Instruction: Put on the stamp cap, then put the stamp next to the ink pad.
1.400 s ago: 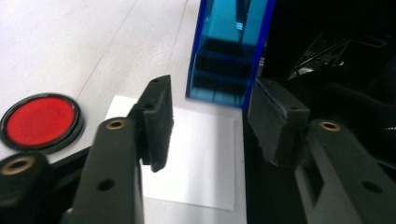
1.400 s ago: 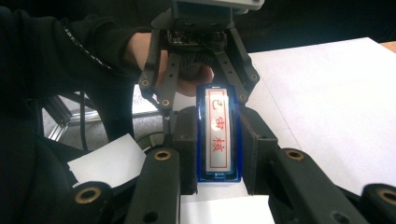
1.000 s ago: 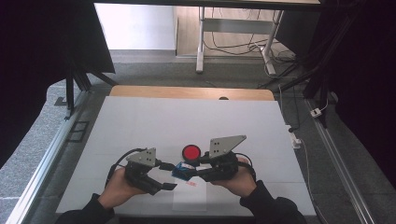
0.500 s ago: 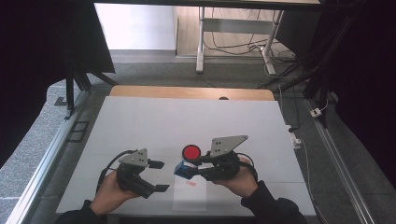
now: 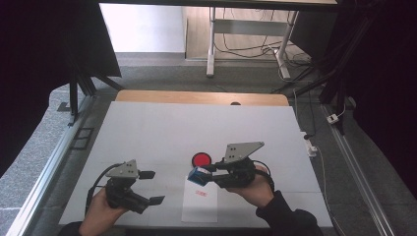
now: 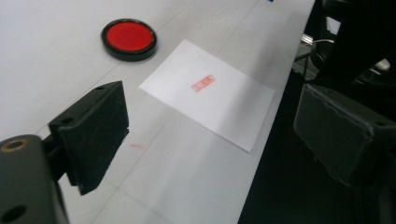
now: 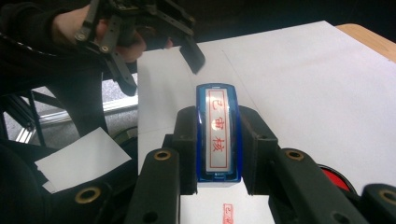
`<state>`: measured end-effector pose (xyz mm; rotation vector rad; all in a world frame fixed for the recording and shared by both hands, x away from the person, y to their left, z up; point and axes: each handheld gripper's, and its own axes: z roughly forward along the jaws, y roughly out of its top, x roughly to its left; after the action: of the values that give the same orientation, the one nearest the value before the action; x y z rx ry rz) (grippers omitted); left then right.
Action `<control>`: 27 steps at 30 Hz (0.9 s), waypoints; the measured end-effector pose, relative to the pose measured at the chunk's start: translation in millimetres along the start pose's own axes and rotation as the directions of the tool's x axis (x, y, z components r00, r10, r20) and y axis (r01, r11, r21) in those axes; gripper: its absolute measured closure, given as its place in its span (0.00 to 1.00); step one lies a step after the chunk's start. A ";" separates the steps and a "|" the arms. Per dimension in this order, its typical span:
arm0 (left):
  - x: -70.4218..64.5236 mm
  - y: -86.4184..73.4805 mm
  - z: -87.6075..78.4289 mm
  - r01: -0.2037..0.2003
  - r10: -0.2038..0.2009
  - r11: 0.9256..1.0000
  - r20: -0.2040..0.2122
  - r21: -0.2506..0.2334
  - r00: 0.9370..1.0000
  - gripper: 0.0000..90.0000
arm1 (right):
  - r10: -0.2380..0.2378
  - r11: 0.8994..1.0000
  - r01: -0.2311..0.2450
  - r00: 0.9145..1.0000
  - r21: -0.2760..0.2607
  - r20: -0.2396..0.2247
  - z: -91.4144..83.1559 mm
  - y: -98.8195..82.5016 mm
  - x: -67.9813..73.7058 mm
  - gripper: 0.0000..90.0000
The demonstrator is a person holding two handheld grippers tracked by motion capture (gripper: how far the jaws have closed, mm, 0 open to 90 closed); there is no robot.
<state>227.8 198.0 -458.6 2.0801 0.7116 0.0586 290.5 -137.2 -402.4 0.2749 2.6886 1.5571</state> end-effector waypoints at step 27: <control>3.4 -41.0 -34.4 0.120 -0.119 0.993 -0.160 -0.004 0.980 0.01 | 0.047 0.999 -0.049 0.995 0.024 0.083 -8.6 -7.4 -11.2 0.79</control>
<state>201.2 242.8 -471.1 2.0502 0.9340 0.1584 299.5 -149.9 -405.2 0.3984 2.6598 1.4890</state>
